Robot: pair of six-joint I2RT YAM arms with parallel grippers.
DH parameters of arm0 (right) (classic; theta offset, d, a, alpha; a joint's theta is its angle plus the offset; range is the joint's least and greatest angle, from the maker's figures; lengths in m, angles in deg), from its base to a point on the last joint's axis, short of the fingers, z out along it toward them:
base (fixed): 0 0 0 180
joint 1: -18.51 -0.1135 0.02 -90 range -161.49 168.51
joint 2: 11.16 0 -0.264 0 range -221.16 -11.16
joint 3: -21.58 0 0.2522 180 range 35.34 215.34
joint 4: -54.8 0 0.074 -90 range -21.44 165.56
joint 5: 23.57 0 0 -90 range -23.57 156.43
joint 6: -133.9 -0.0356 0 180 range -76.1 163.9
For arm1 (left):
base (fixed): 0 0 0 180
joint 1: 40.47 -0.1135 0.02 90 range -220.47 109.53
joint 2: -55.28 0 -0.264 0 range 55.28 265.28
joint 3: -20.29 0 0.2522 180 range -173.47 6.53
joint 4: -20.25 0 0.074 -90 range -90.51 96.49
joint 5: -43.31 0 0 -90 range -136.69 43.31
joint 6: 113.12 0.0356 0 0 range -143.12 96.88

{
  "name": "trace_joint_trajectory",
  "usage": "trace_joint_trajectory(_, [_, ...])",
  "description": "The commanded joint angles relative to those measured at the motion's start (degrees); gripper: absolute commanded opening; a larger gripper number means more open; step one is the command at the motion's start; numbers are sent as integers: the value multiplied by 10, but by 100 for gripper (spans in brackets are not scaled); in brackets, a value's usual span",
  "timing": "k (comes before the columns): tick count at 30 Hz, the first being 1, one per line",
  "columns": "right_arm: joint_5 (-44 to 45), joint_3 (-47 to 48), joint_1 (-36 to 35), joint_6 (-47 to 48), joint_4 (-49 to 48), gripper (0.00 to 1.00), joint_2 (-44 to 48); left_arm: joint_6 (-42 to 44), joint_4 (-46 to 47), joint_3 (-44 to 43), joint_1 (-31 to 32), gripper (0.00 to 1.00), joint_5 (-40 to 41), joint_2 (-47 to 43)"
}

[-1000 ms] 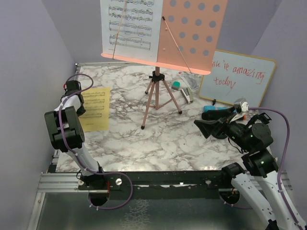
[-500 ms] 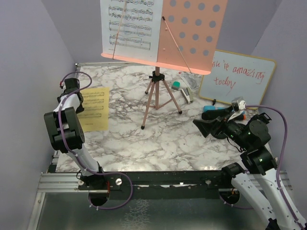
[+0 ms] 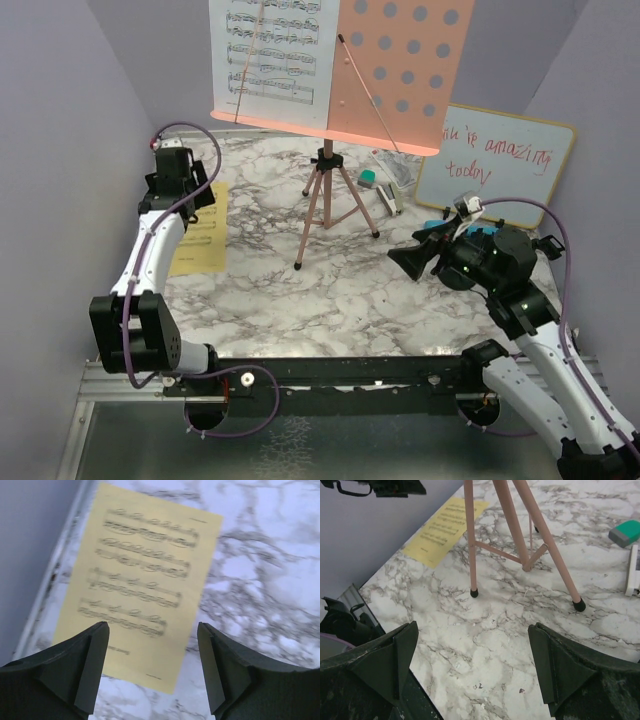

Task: Pack up the instrument practice props
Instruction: Place the sheet music at the center of the board, then adjust the music stand at the center of the board.

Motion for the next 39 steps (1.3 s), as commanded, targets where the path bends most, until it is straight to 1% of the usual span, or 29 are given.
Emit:
trace_joint_trajectory(1, [-50, -5, -3, 8, -25, 100, -47, -67, 40, 51, 62, 78, -141, -52])
trace_joint_trajectory(3, [-46, -6, -3, 7, -35, 100, -69, -96, 87, 88, 94, 78, -190, -82])
trace_joint_trajectory(5, [-43, -11, -3, 4, -54, 100, -91, -127, 135, 127, 127, 78, -223, -106])
trace_joint_trajectory(9, [-10, -23, -4, -9, -108, 99, -133, -170, 233, 203, 181, 78, -260, -152])
trace_joint_trajectory(12, [26, -30, -7, -11, -170, 97, -166, -210, 333, 255, 226, 79, -292, -180])
trace_joint_trajectory(15, [62, -34, -8, -1, -228, 97, -215, -215, 408, 288, 270, 79, -296, -196])
trace_joint_trajectory(19, [71, -8, -8, 9, -257, 96, -294, -185, 451, 295, 306, 79, -288, -196])
trace_joint_trajectory(24, [94, -3, -8, -15, -314, 91, -360, -201, 548, 298, 331, 79, -278, -157])
trace_joint_trajectory(27, [84, -1, -8, -25, -345, 87, -393, -182, 567, 287, 351, 79, -244, -127])
trace_joint_trajectory(29, [79, 10, -8, -26, -343, 84, -421, -166, 576, 282, 360, 79, -216, -109])
trace_joint_trajectory(31, [71, 23, -8, -27, -344, 79, -450, -152, 590, 279, 362, 78, -207, -93])
trace_joint_trajectory(36, [66, 38, -8, -36, -374, 70, -499, -127, 610, 273, 366, 73, -209, -72])
trace_joint_trajectory(39, [73, 55, -8, -31, -381, 66, -526, -111, 619, 280, 374, 65, -214, -67])
